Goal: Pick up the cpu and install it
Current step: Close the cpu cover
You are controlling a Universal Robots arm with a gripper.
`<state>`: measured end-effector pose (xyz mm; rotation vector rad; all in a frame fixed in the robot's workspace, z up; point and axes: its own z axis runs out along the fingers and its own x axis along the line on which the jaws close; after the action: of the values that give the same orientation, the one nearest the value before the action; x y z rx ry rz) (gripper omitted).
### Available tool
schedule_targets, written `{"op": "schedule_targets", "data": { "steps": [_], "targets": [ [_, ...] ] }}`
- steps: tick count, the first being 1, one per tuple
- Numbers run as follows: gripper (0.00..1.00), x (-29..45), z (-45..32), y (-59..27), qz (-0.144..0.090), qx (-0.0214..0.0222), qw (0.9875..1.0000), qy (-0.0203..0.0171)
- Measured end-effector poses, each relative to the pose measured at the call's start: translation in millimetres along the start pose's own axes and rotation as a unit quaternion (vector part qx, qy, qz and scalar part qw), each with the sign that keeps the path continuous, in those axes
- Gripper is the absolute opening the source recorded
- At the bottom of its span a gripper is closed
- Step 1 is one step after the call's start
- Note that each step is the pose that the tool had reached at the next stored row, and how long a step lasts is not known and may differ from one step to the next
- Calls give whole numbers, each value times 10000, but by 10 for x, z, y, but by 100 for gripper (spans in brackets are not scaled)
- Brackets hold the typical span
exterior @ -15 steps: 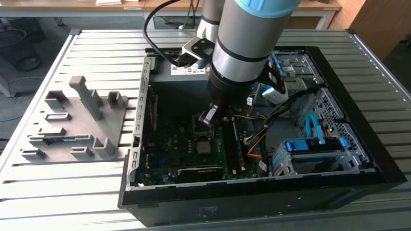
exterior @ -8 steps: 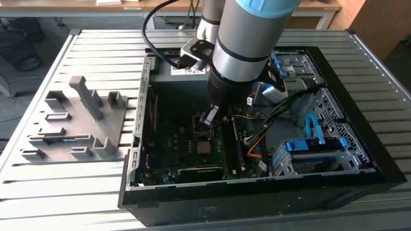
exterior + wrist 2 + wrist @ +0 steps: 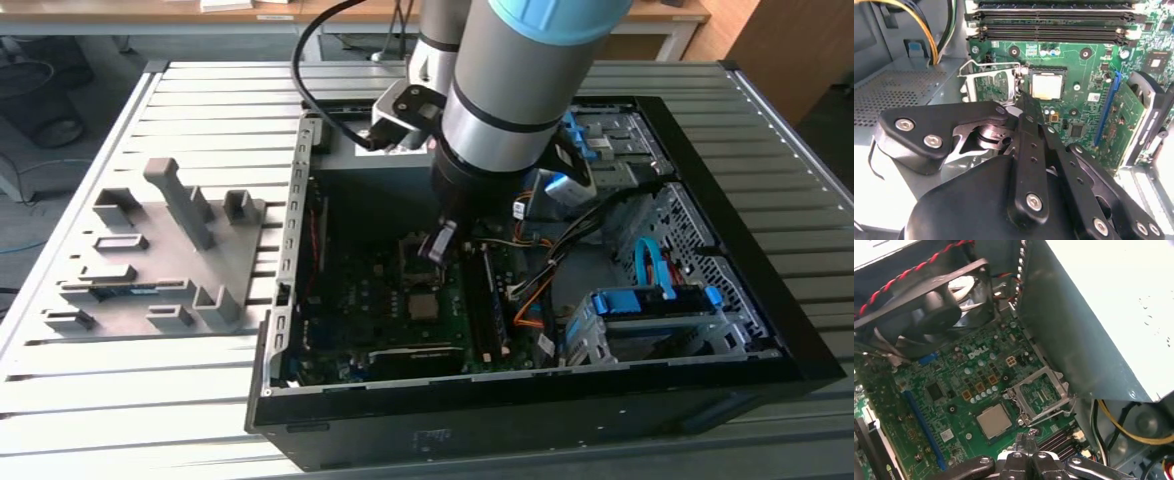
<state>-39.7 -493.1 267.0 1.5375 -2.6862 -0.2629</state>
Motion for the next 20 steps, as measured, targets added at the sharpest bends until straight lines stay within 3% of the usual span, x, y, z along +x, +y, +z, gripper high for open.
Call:
{"op": "schedule_targets", "data": {
  "steps": [4, 7, 8, 13, 14, 16, 20],
  "targets": [
    [10, 1, 28, -5, 208, 7, 9998, -40],
    [10, 1, 47, -8, 386, -2, 9992, -100],
    [10, 1, 50, -8, 399, -30, 9991, -151],
    [10, 0, 56, -13, 380, -270, 9975, -523],
    [10, -6, 61, -24, 375, -301, 9972, -571],
    [10, -29, 76, -66, 371, -329, 9969, -610],
    [10, -94, 131, -188, 376, -345, 9969, -601]
  ]
}}
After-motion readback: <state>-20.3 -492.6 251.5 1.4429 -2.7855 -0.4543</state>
